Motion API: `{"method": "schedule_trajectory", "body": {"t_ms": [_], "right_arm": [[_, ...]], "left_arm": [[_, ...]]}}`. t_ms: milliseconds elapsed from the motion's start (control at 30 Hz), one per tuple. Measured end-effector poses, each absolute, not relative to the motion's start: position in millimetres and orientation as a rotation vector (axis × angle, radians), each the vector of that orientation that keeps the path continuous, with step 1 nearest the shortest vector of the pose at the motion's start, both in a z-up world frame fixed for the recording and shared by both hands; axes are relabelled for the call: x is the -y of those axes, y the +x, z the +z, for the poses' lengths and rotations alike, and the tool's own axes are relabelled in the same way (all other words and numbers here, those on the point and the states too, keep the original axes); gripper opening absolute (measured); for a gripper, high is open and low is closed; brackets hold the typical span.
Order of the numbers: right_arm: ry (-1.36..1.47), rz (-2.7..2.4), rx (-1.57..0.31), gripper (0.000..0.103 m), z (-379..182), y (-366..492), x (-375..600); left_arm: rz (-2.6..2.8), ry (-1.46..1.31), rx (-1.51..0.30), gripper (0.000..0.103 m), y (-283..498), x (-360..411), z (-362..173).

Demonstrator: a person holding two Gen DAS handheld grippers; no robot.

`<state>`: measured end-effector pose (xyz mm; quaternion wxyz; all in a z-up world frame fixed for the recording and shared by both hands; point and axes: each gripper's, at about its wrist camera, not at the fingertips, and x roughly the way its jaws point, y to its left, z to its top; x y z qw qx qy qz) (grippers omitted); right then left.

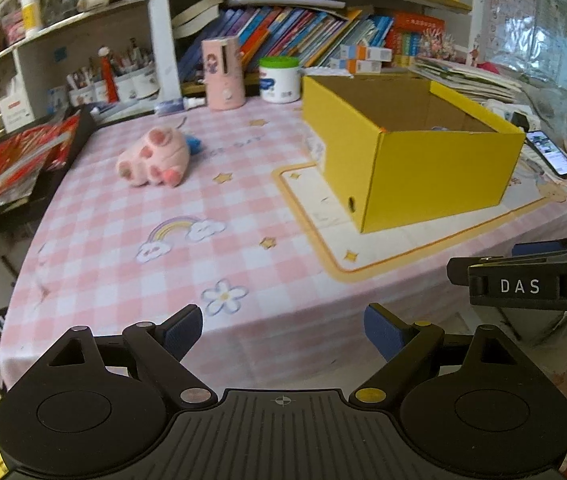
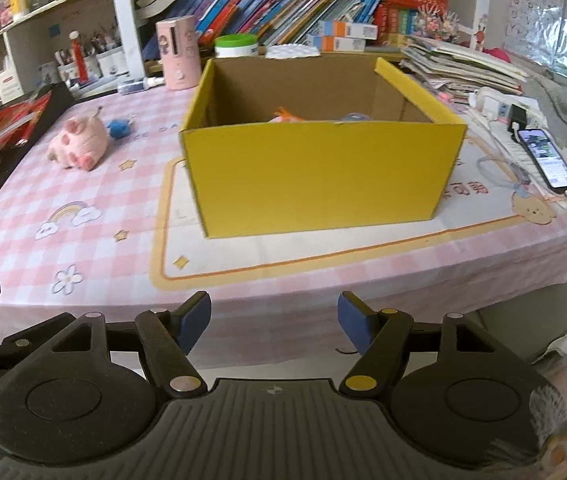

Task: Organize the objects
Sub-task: 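Withdraw both open tools from the yellow box, then move both open tools toward the pink pig plush and blue toy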

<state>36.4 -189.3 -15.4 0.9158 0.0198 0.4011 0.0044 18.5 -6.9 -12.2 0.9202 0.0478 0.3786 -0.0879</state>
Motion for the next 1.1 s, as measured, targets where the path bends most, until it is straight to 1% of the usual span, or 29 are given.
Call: {"method": "schedule_trajectory", "body": {"t_ms": [600, 1100], "right_arm": [[0.008, 0.128, -0.847, 0.071, -20, 25, 129], [-0.028, 0.195, -0.814, 0.072, -11, 27, 92]], "left_arm": [[-0.080, 0.060, -0.781, 0.090, -11, -47, -13], [-0.026, 0.040, -0.741, 0.090, -14, -79, -4]]}}
